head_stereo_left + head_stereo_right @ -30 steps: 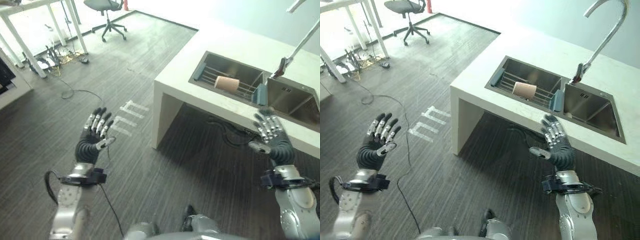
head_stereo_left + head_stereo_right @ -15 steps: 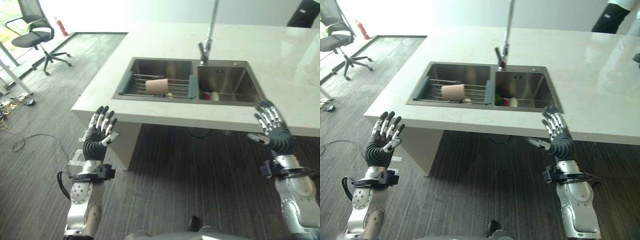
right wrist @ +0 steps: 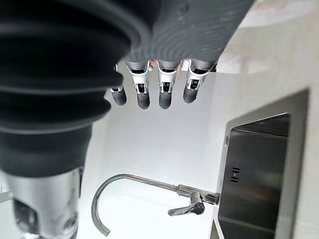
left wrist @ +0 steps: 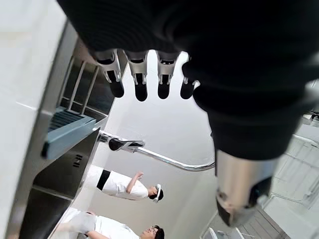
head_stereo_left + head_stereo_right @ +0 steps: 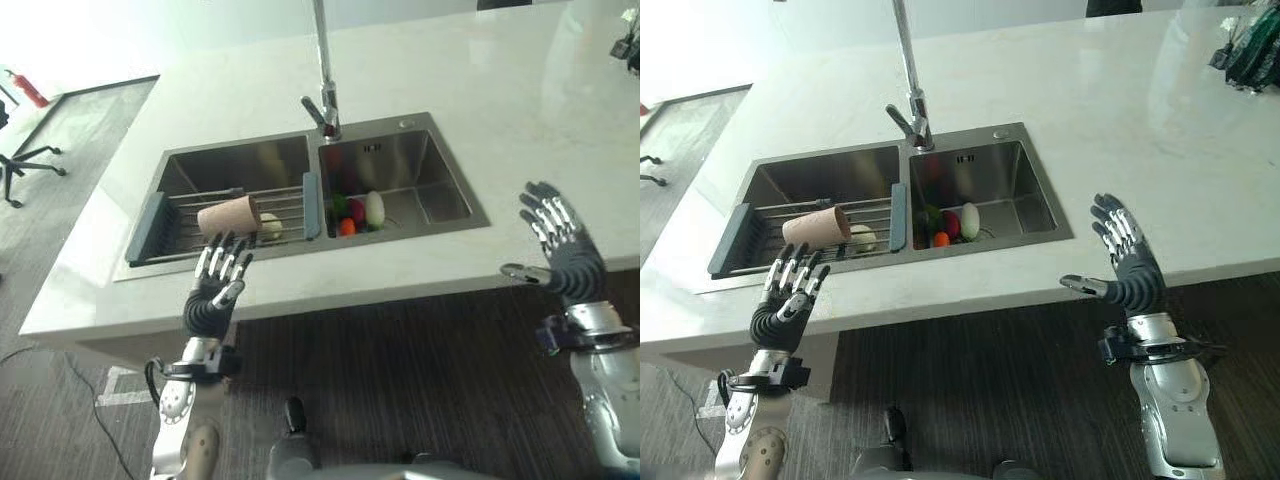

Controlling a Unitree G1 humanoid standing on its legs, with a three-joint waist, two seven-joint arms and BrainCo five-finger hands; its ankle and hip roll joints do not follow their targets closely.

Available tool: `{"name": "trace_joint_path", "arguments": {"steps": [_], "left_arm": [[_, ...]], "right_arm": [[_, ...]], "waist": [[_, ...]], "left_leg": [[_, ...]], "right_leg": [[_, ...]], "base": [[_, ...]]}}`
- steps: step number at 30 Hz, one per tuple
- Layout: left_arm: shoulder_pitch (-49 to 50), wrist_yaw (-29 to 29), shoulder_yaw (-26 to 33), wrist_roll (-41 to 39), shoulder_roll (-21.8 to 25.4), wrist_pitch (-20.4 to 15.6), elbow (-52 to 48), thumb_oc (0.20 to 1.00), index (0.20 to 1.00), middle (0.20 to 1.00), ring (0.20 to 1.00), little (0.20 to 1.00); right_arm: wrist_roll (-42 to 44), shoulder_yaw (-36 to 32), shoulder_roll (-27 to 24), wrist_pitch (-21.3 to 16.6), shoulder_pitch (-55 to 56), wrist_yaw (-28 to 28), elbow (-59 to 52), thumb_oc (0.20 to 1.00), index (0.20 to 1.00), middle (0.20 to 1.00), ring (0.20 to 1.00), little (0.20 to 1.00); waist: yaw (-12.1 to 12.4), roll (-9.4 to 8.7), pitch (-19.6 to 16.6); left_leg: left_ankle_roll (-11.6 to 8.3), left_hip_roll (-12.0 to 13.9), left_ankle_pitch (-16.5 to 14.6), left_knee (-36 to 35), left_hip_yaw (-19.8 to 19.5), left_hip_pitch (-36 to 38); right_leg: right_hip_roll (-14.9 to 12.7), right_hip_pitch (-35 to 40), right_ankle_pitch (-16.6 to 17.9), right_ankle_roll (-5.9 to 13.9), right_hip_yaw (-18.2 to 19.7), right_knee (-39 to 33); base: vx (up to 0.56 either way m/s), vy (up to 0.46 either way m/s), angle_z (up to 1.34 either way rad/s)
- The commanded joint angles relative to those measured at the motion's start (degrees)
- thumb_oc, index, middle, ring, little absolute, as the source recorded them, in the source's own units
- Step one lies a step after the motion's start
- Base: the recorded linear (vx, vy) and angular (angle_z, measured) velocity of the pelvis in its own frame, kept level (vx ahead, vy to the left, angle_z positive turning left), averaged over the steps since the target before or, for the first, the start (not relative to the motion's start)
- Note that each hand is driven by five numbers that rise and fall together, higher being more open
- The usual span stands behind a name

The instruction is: Place the dishes in the dishwasher.

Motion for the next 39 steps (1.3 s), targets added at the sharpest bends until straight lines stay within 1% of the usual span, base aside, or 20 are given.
{"name": "trace_joint_path", "arguments": {"steps": [1,3,4,6,8,9,11,13,15,21,26,29,31,32,33,34,35,36,38,39], "left_arm": [[1.68,-7.94,5.05,-2.68,4.71,-5.43,-9.13,1.000,1.000,1.000,1.000,1.000],[1.87,-8.78,5.67,-3.44,4.63,-5.20,-10.22,1.000,1.000,1.000,1.000,1.000],[1.59,-8.56,5.72,-3.33,4.89,-4.99,-10.50,1.000,1.000,1.000,1.000,1.000],[-0.17,-6.90,5.66,-2.86,6.05,-4.61,-11.19,1.000,1.000,1.000,1.000,1.000],[-2.10,-4.50,5.25,-1.90,7.03,-5.20,-12.16,1.000,1.000,1.000,1.000,1.000],[-2.74,-3.74,4.99,-1.57,7.37,-5.39,-12.41,1.000,1.000,1.000,1.000,1.000],[-4.05,-2.25,3.93,0.11,7.47,-5.98,-12.28,1.000,1.000,1.000,1.000,1.000],[-3.84,-0.27,2.88,0.98,7.31,-6.04,-12.51,1.000,1.000,1.000,1.000,1.000],[-3.57,0.46,2.91,1.72,7.23,-5.97,-12.37,1.000,1.000,1.000,1.000,1.000],[-2.43,1.68,3.80,1.93,7.40,-4.31,-12.85,1.000,1.000,1.000,1.000,1.000],[-1.32,1.00,4.40,3.61,7.66,-5.45,-12.97,1.000,1.000,1.000,1.000,1.000],[-1.20,2.94,4.80,11.90,8.99,-8.24,-13.20,1.000,1.000,1.000,1.000,1.000],[-1.28,6.40,5.83,21.66,11.26,-9.38,-13.14,1.000,1.000,1.000,1.000,1.000],[-1.38,7.83,6.37,26.76,12.32,-9.02,-13.04,1.000,1.000,1.000,1.000,1.000],[-1.51,10.41,7.56,35.74,14.97,-7.74,-12.35,1.000,1.000,1.000,1.000,1.000],[-1.49,12.41,8.96,38.67,18.01,-5.63,-11.72,1.000,1.000,1.000,1.000,1.000],[-1.52,12.73,9.35,39.09,18.81,-4.94,-11.50,1.000,1.000,1.000,1.000,1.000],[-1.58,13.13,10.88,38.91,21.77,-3.01,-10.23,1.000,1.000,1.000,1.000,1.000],[-1.61,13.30,12.43,37.30,23.04,-1.59,-9.58,1.000,1.000,1.000,1.000,1.000],[-1.74,14.44,13.15,41.16,23.40,-1.82,-9.09,1.000,1.000,1.000,1.000,1.000]], "right_arm": [[3.33,-1.64,4.08,-1.57,1.27,0.94,-2.06,1.000,1.000,1.000,1.000,1.000],[1.54,-1.12,5.79,-2.65,2.53,1.73,-2.55,1.000,1.000,1.000,1.000,1.000],[1.33,-0.83,6.40,-2.98,2.64,2.29,-2.40,1.000,1.000,1.000,1.000,1.000],[2.43,-1.20,5.53,-3.18,2.18,2.93,-2.53,1.000,1.000,1.000,1.000,1.000],[2.43,-1.10,4.08,-2.75,0.17,3.27,-2.80,1.000,1.000,1.000,1.000,1.000],[2.45,-0.94,3.83,-2.62,-0.38,3.02,-2.81,1.000,1.000,1.000,1.000,1.000],[1.30,0.12,3.31,-2.36,-1.65,1.55,-1.70,1.000,1.000,1.000,1.000,1.000],[1.52,1.11,2.38,-0.84,-2.74,-0.05,-1.57,1.000,1.000,1.000,1.000,1.000],[0.64,1.85,2.08,-0.30,-3.43,-1.23,-1.18,1.000,1.000,1.000,1.000,1.000],[1.35,1.27,1.88,0.77,-2.14,-1.28,-1.54,1.000,1.000,1.000,1.000,1.000],[1.54,0.20,1.93,0.86,-0.77,-0.63,-1.55,1.000,1.000,1.000,1.000,1.000],[1.10,-0.13,1.58,1.04,-0.53,-0.59,-1.63,1.000,1.000,1.000,1.000,1.000],[1.12,-0.84,0.77,1.36,-0.57,-0.49,-1.58,1.000,1.000,1.000,1.000,1.000],[1.21,-1.08,0.40,1.58,-0.68,-0.53,-1.54,1.000,1.000,1.000,1.000,1.000],[1.63,-1.74,-0.46,2.00,-0.81,-0.21,-1.54,1.000,1.000,1.000,1.000,1.000],[2.20,-2.34,-1.50,2.41,-0.96,-0.03,-1.42,1.000,1.000,1.000,1.000,1.000],[2.29,-2.46,-1.75,2.59,-1.09,-0.05,-1.37,1.000,1.000,1.000,1.000,1.000],[2.53,-3.04,-2.79,3.30,-1.64,0.00,-1.00,1.000,1.000,1.000,1.000,1.000],[2.38,-3.46,-3.28,3.63,-1.80,-0.07,-0.63,1.000,1.000,1.000,1.000,1.000],[1.84,-3.59,-3.28,3.97,-2.03,-0.11,-0.44,1.000,1.000,1.000,1.000,1.000]], "waist": [[1.41,-1.62,-3.20],[1.23,-1.80,-3.15],[1.14,-2.22,-3.07],[0.92,-2.48,-2.92],[0.76,-2.98,-2.14],[0.68,-2.90,-1.89],[0.92,-2.95,-2.16],[1.24,-2.94,-2.97],[1.24,-2.48,-3.89],[0.51,-1.60,-4.93],[-0.19,-1.19,-5.20],[-0.54,-0.99,-5.38],[-0.65,-0.75,-5.42],[-0.68,-0.63,-5.44],[-0.88,-0.33,-5.55],[-0.96,-0.07,-5.65],[-0.96,-0.04,-5.66],[-1.00,0.24,-5.77],[-0.92,0.42,-5.87],[-0.90,0.51,-5.91]], "left_leg": [[-2.19,-0.44,-7.98,-0.32,-4.67,5.18],[-0.32,-1.60,-8.85,-0.32,-6.29,5.42],[-0.08,-1.88,-9.20,-0.32,-6.93,5.54],[-0.73,-1.44,-9.25,-0.32,-6.55,5.53],[-1.55,-0.80,-9.83,-0.32,-4.49,6.20],[-1.49,-0.67,-9.98,-0.32,-4.33,6.29],[-1.31,-0.55,-10.40,-0.32,-4.08,6.28],[-1.59,-0.31,-10.46,-0.32,-3.71,6.79],[-1.95,0.05,-10.72,-0.32,-3.46,7.54],[-2.72,0.68,-10.96,-0.32,-3.10,8.64],[-3.06,1.00,-11.12,-0.32,-3.31,9.00],[-3.15,0.96,-11.35,-0.32,-3.31,9.27],[-3.25,0.92,-11.40,-0.32,-3.32,9.37],[-3.28,0.90,-11.43,-0.32,-3.32,9.42],[-3.39,0.94,-11.41,-0.32,-3.11,9.58],[-3.53,0.89,-11.36,-0.32,-3.04,9.67],[-3.55,0.87,-11.34,-0.32,-3.03,9.68],[-3.66,0.82,-11.26,-0.32,-2.92,9.71],[-3.76,0.87,-11.15,-0.32,-2.87,9.71],[-3.76,0.93,-11.09,-0.32,-2.85,9.75]], "right_leg": [[-9.34,-6.63,8.96,5.78,-2.88,9.04],[-8.29,-9.24,9.18,5.67,-0.27,13.64],[-7.47,-10.86,9.45,5.52,0.10,12.07],[-5.99,-10.84,9.35,5.03,-1.18,4.48],[-6.65,-12.36,13.62,5.40,-3.51,-1.85],[-6.81,-12.86,13.71,5.61,-3.43,-2.10],[-5.84,-11.66,11.95,5.11,-3.93,-3.87],[-5.39,-10.14,12.02,4.93,-4.72,-6.59],[-4.65,-8.75,10.64,4.60,-4.55,-7.70],[-3.98,-7.47,8.87,3.75,-4.34,-7.79],[-3.79,-7.27,8.41,3.61,-3.62,-7.79],[-3.81,-7.23,8.30,3.69,-3.26,-7.79],[-3.90,-7.19,8.31,3.85,-3.19,-7.79],[-3.94,-7.17,8.33,3.93,-3.18,-7.79],[-4.04,-7.14,8.37,4.13,-3.25,-7.79],[-4.11,-7.09,8.43,4.29,-3.33,-7.79],[-4.13,-7.07,8.42,4.32,-3.38,-7.79],[-4.19,-7.00,8.42,4.48,-3.55,-7.79],[-4.25,-6.95,8.43,4.52,-3.73,-7.79],[-4.23,-6.87,8.41,4.53,-3.88,-7.79]], "base": [[0.34,0.489,0.44],[0.32,0.350,0.62],[0.21,0.071,0.65],[0.16,-0.054,0.35],[0.07,-0.115,0.34],[0.02,-0.128,0.28],[0.04,-0.175,0.25],[0.07,-0.161,0.21],[0.09,-0.111,-0.15],[0.05,-0.055,-0.13],[0.01,-0.010,-0.01],[0.00,0.000,0.00],[0.00,0.000,0.00],[0.00,0.000,0.00],[0.00,0.000,0.00],[0.00,0.000,0.00],[-0.03,0.040,0.01],[-0.03,0.041,0.00],[-0.02,0.020,0.00],[-0.05,0.023,0.01]]}}
